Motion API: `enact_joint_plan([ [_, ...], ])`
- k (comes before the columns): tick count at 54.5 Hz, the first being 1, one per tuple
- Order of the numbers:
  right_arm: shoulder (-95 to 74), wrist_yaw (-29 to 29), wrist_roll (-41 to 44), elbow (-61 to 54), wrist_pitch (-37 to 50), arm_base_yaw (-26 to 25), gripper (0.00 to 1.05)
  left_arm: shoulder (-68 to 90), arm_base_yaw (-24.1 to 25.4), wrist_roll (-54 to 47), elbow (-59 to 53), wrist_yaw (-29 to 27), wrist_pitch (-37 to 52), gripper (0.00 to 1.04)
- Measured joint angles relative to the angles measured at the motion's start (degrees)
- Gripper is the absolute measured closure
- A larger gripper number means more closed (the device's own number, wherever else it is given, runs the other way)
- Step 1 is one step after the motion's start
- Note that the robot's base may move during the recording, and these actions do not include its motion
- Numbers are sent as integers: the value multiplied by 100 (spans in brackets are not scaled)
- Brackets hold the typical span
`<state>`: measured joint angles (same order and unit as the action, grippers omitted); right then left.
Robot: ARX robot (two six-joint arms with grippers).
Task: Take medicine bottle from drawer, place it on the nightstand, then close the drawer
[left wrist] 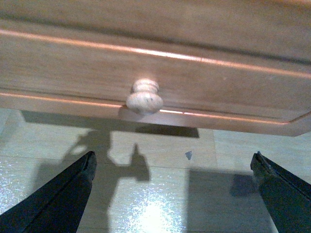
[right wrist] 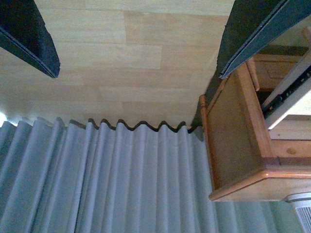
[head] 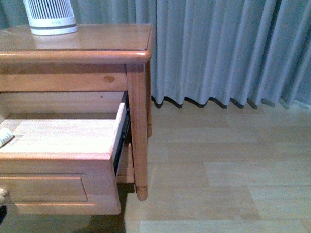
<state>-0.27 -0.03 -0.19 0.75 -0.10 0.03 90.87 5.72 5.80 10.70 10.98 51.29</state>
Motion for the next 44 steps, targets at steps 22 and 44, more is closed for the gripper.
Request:
enact_joint_plan([
  [22,0,2,0,0,0,0,7,-5209,262,-219,1611,789,-4583,8],
  [44,0,13,0,0,0,2,7,-6736,-557,-505,184,-1088,-4074,82],
])
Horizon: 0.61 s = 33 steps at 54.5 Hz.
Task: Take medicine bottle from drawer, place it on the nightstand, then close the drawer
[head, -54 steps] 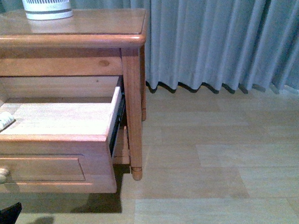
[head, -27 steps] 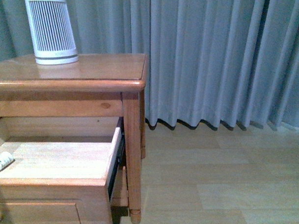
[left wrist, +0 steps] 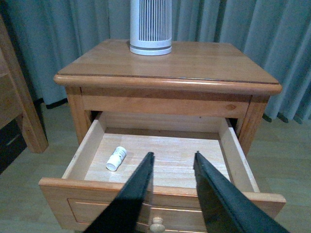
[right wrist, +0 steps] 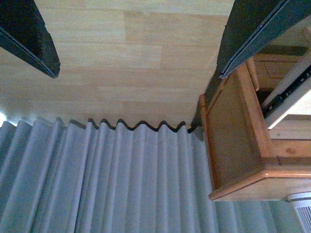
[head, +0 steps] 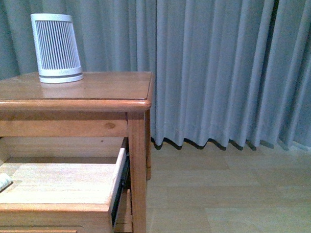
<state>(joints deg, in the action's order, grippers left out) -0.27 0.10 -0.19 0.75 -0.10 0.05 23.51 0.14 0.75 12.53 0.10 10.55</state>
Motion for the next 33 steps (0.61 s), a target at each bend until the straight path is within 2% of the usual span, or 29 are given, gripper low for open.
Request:
enact_joint_plan([
  [6,0,9,0,0,0,0,7,-221,-7,0,-240,2,39,102],
  [33,0,-11,0,0,2,-2,7,-1023,-13,-22,-870,-11,-101,102],
])
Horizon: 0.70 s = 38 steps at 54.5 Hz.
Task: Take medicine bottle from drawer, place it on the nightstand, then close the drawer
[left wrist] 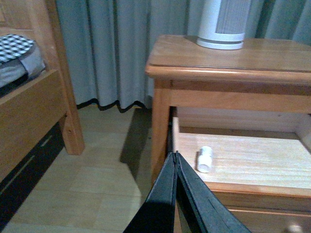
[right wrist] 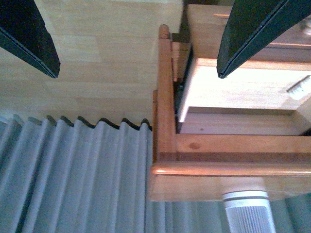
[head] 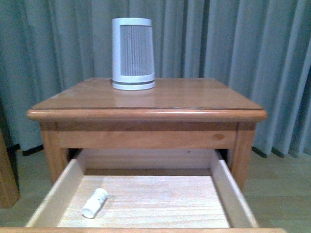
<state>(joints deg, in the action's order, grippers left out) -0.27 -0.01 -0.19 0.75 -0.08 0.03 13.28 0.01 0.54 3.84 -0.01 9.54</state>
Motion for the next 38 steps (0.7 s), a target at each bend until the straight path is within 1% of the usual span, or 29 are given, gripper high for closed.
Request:
enact_joint_plan([
  [9,0,-50,2,0,2,-4,7,-223,-2,-2,-87,-24,-116,102],
  [14,0,-39,0,0,-2,-4,7,-861,-2,-4,-127,-13,-881,102],
  [20,2,-37,0,0,-2,-4,7,-1257,-4,-4,-286,-11,-929,102],
  [21,-22,-120,-31,4,-24,-26,7,-1259,-4,-4,-302,-7,-931,102],
  [24,-509,-1338,-295,271,-505,-437,7,-1268,-4,-4,-337,-4,-951,102],
  [25,-645,-1537,-326,326,-516,-496,7,-1270,-4,-4,-337,-7,-953,102],
  [27,-1298,-2122,-387,619,-424,-638,7,-1281,-4,-7,-337,-2,-953,102],
  [29,-1790,-2387,-446,846,-223,-656,7,-1283,-4,-7,-337,-2,-953,102],
  [30,-2280,-2465,-452,1108,22,-636,7,-1285,-7,-7,-337,-4,-953,102],
  [32,-2889,-2387,-411,1515,280,-542,7,-1290,-4,-7,-337,0,-953,102],
  [34,-3460,-2170,-321,1934,503,-422,7,-1290,-4,-7,-337,-2,-953,102],
  [36,-4028,-1993,-262,2343,739,-306,7,-1292,-4,-4,-337,-2,-953,97],
  [38,-4459,-1834,-203,2669,798,-201,7,-1292,-4,-7,-337,-2,-953,92],
])
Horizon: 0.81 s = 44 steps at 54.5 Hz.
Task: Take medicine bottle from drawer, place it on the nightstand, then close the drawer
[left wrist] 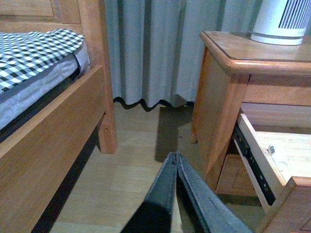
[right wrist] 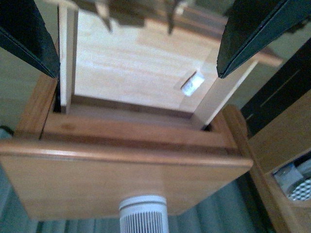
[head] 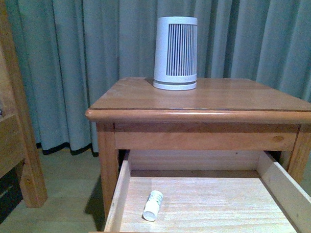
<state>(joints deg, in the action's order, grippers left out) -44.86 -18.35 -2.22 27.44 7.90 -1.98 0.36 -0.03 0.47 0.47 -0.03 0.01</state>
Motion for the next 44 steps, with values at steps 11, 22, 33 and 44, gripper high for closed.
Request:
enact_joint_plan([
  [11,-2946,1333,140,2081,186,835,7,0,0,0,0,0,0,51],
  [22,-5005,2186,-125,3237,-111,1864,7,0,0,0,0,0,0,14],
  [33,-6105,2702,-160,3674,-79,2778,7,0,0,-9,0,0,0,7],
  [44,-6841,3412,-179,4002,120,3051,7,0,0,-9,0,0,0,7],
])
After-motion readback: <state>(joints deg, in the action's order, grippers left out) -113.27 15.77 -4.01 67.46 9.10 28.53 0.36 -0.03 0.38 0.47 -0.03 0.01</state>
